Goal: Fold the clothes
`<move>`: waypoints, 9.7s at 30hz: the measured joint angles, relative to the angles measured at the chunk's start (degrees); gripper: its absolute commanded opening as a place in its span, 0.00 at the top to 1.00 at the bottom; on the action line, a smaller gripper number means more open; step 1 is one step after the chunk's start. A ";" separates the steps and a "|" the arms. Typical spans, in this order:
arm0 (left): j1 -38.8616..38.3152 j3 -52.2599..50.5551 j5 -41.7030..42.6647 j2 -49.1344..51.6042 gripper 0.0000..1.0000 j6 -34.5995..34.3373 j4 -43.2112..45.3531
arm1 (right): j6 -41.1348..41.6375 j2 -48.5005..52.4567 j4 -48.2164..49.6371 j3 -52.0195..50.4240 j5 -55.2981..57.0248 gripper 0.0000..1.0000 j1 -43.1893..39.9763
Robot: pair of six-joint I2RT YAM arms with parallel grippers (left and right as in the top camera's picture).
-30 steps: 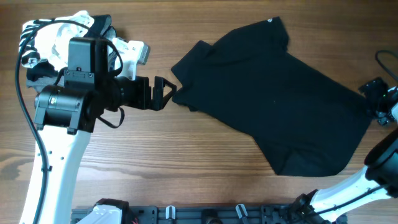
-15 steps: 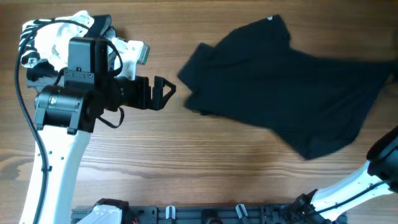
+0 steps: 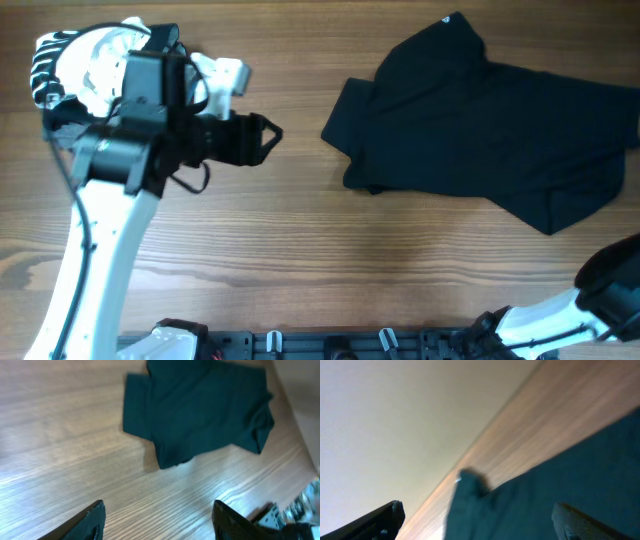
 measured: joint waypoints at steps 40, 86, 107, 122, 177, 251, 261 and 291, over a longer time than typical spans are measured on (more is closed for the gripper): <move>-30.75 -0.11 -10.12 43.58 0.96 -0.22 25.27 | -6.08 -10.45 -27.87 -7.26 16.79 0.00 17.33; -11.39 3.85 -18.08 27.50 0.96 -2.40 -9.16 | 1.92 -10.05 -26.25 -41.72 42.93 0.96 28.26; -23.02 3.78 -10.56 27.47 0.26 -3.26 -17.99 | 1.05 -10.01 -33.99 -17.33 48.43 0.15 1.03; -14.99 3.72 -12.02 47.25 0.96 -2.80 30.80 | -8.90 -10.08 -33.83 -10.64 19.78 0.11 15.96; -8.04 -29.07 -3.13 19.21 0.66 -14.38 -0.68 | -10.88 -19.91 -33.48 -36.61 26.62 0.93 19.47; 6.64 -16.61 -16.79 -22.71 0.96 -22.71 -20.39 | -10.32 -38.32 -36.98 -33.90 20.92 0.96 19.26; -1.07 -16.46 -20.15 0.81 0.96 -21.42 0.37 | -9.05 -21.42 -22.93 -33.90 19.98 0.96 19.26; -2.80 -2.38 -12.85 46.84 0.13 0.35 63.17 | -12.72 -13.22 -22.40 -16.65 18.18 0.39 32.46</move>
